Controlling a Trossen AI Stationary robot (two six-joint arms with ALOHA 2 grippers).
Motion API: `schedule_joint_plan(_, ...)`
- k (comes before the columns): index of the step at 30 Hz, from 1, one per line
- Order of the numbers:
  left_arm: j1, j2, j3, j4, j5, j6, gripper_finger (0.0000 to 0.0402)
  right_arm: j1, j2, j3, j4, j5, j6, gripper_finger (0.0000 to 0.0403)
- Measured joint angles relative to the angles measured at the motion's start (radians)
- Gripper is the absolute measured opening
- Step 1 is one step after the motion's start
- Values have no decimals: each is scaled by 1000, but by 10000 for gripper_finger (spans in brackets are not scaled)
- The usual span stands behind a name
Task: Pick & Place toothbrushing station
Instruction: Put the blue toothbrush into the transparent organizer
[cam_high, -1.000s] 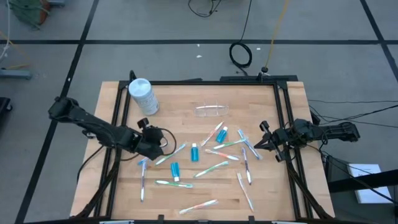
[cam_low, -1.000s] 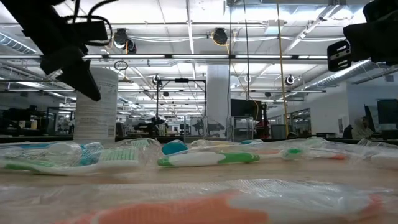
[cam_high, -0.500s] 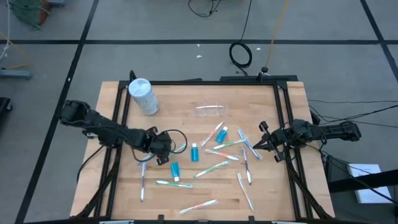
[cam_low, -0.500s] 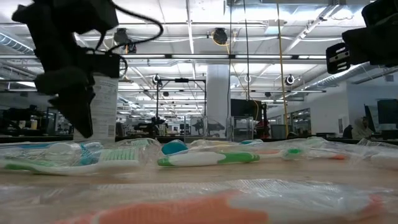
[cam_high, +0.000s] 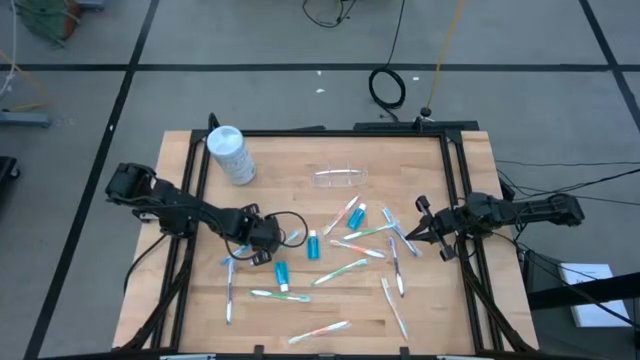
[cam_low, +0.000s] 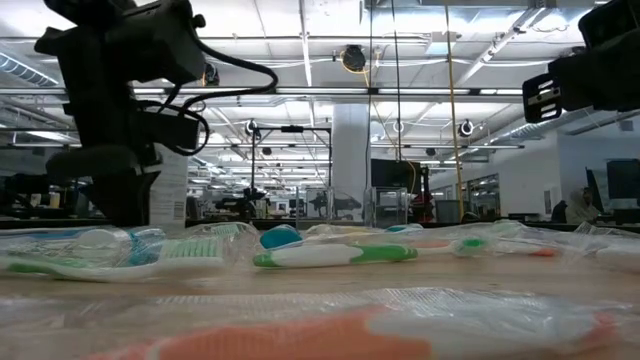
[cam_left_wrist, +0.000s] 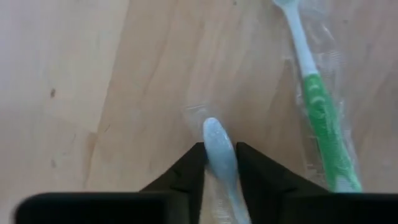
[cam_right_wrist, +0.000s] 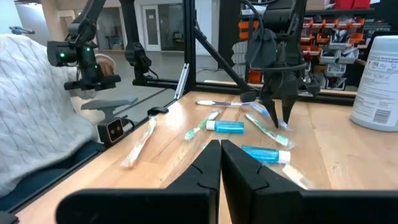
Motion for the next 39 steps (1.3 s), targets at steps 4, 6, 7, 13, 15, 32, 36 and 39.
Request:
schedule_joint_plan(4, 2, -43, -7, 1, -16, 45, 32, 0, 3, 0, 1, 0, 0, 4)
schedule_joint_plan(6, 4, -82, -9, 46, -45, 90, 32, 0, 3, 0, 1, 1, 0, 4)
schedule_joint_plan(7, 3, -105, -8, 94, -69, 120, 32, 0, 3, 0, 1, 1, 0, 4)
schedule_joint_plan(13, 34, -239, -6, 500, -203, 342, 61, 0, 7, 0, 5, 1, -3, 4)
schedule_joint_plan(15, 57, -259, -5, 751, -204, 395, 61, 0, 10, 0, 4, 1, -4, 4)
schedule_joint_plan(32, 406, 31, -3, 1689, -166, 514, 51, 0, 9, 0, 6, 2, -57, 4)
schedule_joint_plan(36, 491, 156, -3, 1817, -111, 476, 49, 0, 9, 0, 7, 2, -60, 4)
schedule_joint_plan(39, 539, 219, -3, 1893, 30, 467, 55, 0, 9, 0, 7, 3, -64, 4)
